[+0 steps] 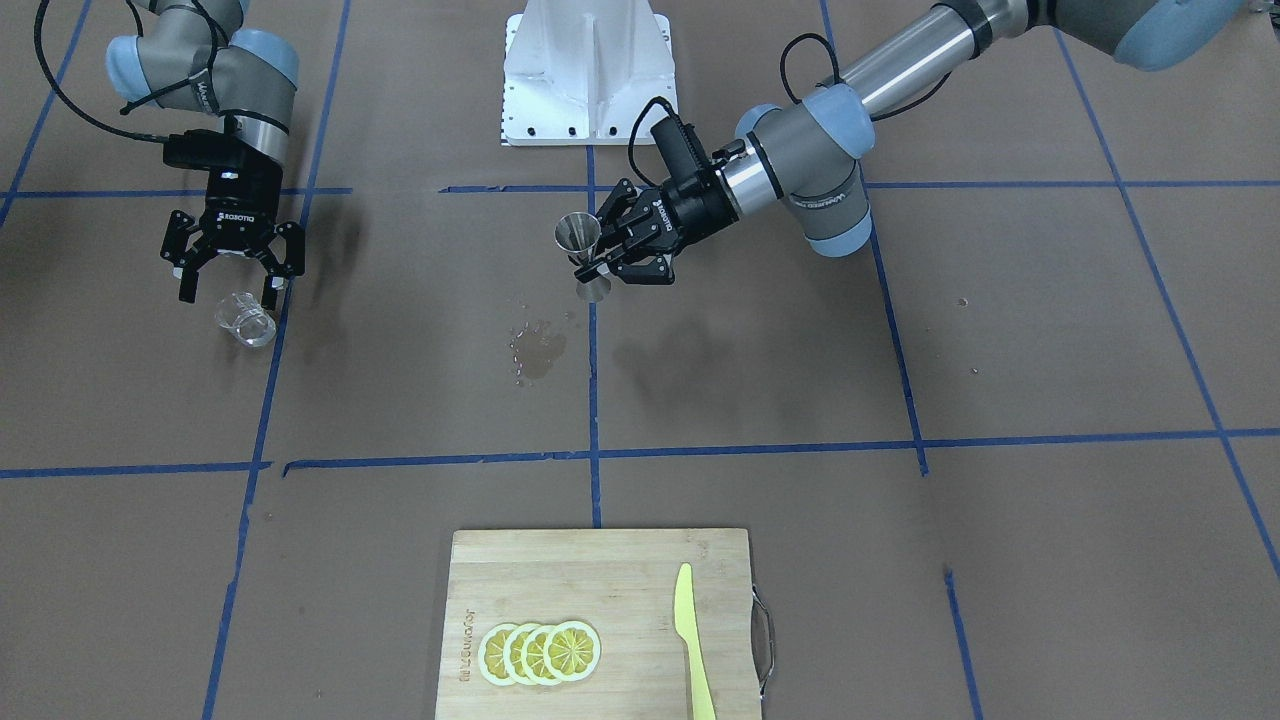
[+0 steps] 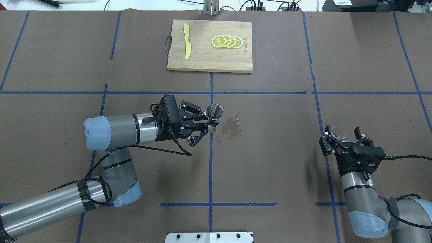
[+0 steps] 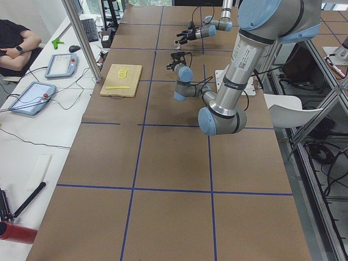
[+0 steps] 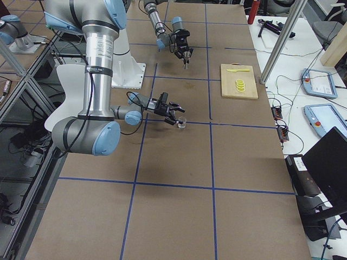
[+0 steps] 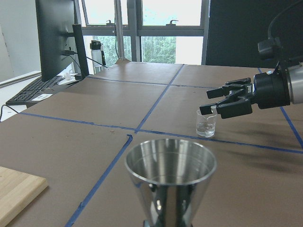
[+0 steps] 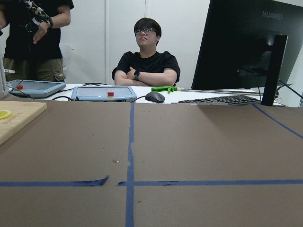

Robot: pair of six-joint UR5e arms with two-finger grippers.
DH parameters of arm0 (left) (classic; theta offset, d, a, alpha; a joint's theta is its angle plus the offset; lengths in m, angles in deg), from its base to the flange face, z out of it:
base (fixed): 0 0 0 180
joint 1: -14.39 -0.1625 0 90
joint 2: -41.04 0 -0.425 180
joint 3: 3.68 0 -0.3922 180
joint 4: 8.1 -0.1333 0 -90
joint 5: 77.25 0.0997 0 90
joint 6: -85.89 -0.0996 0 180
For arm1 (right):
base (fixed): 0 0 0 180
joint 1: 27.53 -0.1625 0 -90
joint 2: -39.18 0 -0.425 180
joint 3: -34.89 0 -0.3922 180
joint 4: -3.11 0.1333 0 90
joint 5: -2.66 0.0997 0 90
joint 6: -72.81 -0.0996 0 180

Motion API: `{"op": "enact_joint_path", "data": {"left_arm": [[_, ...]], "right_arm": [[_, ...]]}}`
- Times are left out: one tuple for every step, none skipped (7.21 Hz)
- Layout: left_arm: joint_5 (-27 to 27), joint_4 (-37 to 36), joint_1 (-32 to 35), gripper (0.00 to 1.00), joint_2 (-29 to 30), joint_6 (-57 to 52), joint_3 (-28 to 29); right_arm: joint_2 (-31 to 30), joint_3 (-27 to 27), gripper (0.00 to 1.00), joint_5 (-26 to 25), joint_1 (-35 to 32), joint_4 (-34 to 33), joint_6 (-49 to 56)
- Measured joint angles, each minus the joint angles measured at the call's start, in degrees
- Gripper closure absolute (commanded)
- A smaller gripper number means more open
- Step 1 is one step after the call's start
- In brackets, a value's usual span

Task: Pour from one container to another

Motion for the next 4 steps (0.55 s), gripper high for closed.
{"op": "enact_joint_path", "data": {"left_arm": [[0.01, 0.0, 0.0, 1.0, 0.0, 0.0, 0.0], [-0.01, 0.0, 0.0, 1.0, 0.0, 0.0, 0.0], [0.0, 0.0, 0.0, 1.0, 0.0, 0.0, 0.0], [0.01, 0.0, 0.0, 1.0, 0.0, 0.0, 0.0]], "right_arm": [[0.4, 0.91, 0.0, -0.37, 0.22, 0.0, -0.39], [1.03, 1.86, 0.0, -0.54, 0.31, 0.0, -0.54], [1.82, 2.89, 0.0, -0.57, 0.33, 0.0, -0.59], [2.35, 3.7, 0.0, -0.58, 0.35, 0.0, -0.62]]}}
